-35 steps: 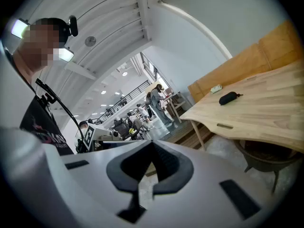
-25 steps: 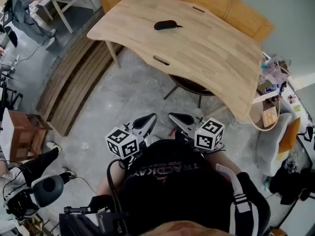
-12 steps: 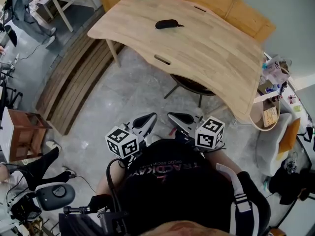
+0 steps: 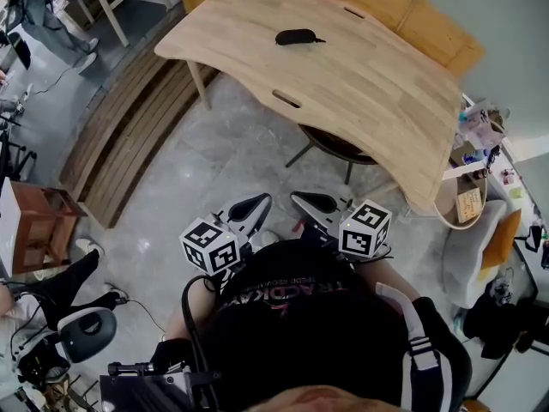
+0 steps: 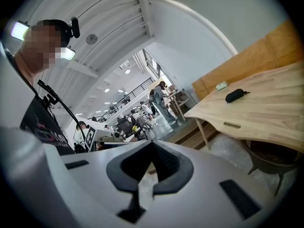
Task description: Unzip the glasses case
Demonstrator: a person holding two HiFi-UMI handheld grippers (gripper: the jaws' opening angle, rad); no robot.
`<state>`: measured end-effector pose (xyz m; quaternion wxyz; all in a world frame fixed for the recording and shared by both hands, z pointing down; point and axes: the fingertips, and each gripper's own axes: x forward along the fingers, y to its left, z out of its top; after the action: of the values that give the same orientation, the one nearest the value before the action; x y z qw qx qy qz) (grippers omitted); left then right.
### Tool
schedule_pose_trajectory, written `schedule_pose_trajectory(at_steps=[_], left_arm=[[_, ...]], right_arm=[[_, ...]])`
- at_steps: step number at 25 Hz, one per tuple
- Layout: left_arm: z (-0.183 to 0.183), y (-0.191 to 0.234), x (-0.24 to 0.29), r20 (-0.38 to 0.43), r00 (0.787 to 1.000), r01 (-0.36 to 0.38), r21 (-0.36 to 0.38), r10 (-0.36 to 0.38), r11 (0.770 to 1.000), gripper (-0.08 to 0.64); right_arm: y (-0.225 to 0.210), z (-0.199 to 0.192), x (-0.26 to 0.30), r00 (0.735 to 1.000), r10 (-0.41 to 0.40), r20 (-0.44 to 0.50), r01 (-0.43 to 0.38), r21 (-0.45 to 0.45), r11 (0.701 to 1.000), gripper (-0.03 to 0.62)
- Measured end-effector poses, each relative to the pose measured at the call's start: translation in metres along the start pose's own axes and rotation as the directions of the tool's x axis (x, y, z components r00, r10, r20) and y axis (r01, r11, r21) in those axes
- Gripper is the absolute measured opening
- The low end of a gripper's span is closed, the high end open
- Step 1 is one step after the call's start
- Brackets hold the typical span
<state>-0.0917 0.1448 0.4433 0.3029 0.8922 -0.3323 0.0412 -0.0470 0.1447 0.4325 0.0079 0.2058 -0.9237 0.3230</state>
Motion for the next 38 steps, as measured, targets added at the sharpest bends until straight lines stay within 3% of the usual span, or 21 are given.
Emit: schedule_pose_trajectory(at_steps=[8, 17, 25, 38], left_arm=[[0.004, 0.011, 0.013, 0.004, 0.999, -0.036, -0.021, 0.036, 0.999, 0.012], [0.044, 0.031, 0.048, 0.044, 0.994, -0.096, -0.03, 0.098, 0.995, 0.012], [0.068, 0.056, 0.108, 0.044, 0.99, -0.129, -0.064, 0.132, 0.99, 0.012], [0.093, 0.101, 0.169, 0.002, 0.973, -0.228, -0.136, 0.23, 0.964, 0.012]], right_arm=[[-0.022, 0.008, 0.006, 0.999, 0.021, -0.025, -0.021, 0.026, 0.999, 0.015], [-0.071, 0.061, 0.015, 0.998, 0.056, -0.03, -0.056, 0.018, 0.998, 0.015], [-0.158, 0.114, 0.014, 0.999, 0.017, -0.042, -0.017, -0.002, 1.0, 0.015], [-0.339, 0.193, 0.048, 0.986, -0.129, -0.108, 0.109, -0.172, 0.979, 0.015]])
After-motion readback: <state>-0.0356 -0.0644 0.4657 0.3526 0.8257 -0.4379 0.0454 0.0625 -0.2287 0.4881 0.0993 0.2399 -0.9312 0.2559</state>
